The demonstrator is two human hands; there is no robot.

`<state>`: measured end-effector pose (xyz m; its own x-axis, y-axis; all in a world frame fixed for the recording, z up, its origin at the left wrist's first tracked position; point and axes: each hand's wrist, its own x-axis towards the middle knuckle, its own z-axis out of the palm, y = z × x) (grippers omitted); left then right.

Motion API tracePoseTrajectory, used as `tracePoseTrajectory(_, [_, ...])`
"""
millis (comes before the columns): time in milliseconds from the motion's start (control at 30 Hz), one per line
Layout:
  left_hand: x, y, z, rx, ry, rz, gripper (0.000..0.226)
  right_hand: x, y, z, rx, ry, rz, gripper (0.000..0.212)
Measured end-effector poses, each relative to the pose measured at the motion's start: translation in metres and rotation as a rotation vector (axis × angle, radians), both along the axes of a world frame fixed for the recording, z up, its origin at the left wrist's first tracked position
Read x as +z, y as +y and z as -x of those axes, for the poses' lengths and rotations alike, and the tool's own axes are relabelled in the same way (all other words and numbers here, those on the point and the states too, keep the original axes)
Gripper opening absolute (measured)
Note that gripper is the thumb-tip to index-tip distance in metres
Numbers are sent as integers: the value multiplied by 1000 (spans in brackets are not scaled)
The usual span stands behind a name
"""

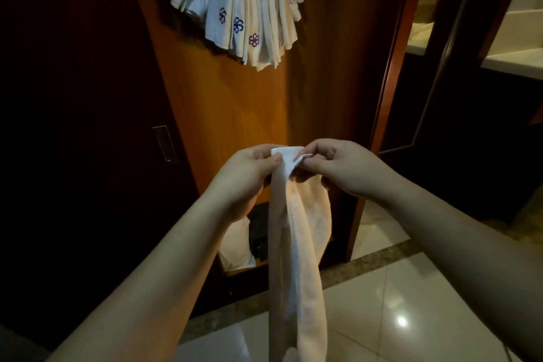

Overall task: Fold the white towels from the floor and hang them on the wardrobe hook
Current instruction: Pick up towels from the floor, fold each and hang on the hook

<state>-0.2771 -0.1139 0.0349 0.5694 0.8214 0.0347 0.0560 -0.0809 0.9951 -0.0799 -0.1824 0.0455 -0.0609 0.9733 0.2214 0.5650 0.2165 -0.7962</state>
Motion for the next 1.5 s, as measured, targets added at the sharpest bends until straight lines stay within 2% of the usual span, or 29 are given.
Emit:
tracePoseTrajectory(100, [4, -3, 3, -69, 11, -51, 25, 2, 2, 8, -51, -61, -91, 7])
tracePoseTrajectory(267, [3, -2, -3, 59, -59, -83, 9, 10, 5, 15, -56, -111, -115, 4])
tracePoseTrajectory(433, [7, -3, -6, 104, -168, -76, 17, 21, 9, 25, -102, -108, -128, 8])
tracePoseTrajectory(567, [12, -3, -2, 62, -242, -23, 22, 27, 11, 27, -108, -74, -125, 8])
tracePoseTrajectory(700, [16, -5, 3, 21, -104, -133, 38, 27, 10, 29, -95, -25, -97, 9])
tracePoseTrajectory(800, [17, -6, 5, 38, -23, -222, 29, 31, 11, 32, -73, 43, -51, 12])
tracePoseTrajectory(900, [17, -3, 7, 117, 134, -390, 18, 37, 13, 32, -16, 121, 90, 14])
tracePoseTrajectory(1000, [17, 3, 13, 127, 221, -475, 15, 41, 16, 25, 59, 26, 226, 14])
tracePoseTrajectory(1100, [22, 9, 19, 141, 179, -419, 16, 35, 18, 16, 168, -90, 363, 13])
tracePoseTrajectory(1233, [33, 16, 29, 117, 79, -362, 16, 13, 17, 11, 256, -444, 508, 9])
tracePoseTrajectory(1367, [38, 24, 44, 113, 82, -371, 15, 3, 17, -6, 225, -612, 479, 8])
tracePoseTrajectory(1500, [35, 34, 56, 160, 53, -327, 17, 0, 13, -21, 252, -723, 395, 18])
